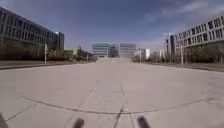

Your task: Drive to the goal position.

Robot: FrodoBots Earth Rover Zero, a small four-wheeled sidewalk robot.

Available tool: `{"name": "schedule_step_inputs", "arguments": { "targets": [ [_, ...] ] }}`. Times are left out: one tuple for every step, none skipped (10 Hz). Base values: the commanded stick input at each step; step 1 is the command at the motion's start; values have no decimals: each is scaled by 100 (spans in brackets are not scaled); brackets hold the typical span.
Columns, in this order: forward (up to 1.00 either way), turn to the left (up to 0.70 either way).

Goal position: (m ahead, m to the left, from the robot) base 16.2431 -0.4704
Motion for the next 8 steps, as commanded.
{"name": "schedule_step_inputs", "arguments": {
  "targets": [
    [70, 0],
    [70, 0],
    [70, 0],
    [70, 0],
    [70, 0],
    [70, 0],
    [70, 0],
    [70, 0]
  ]
}}
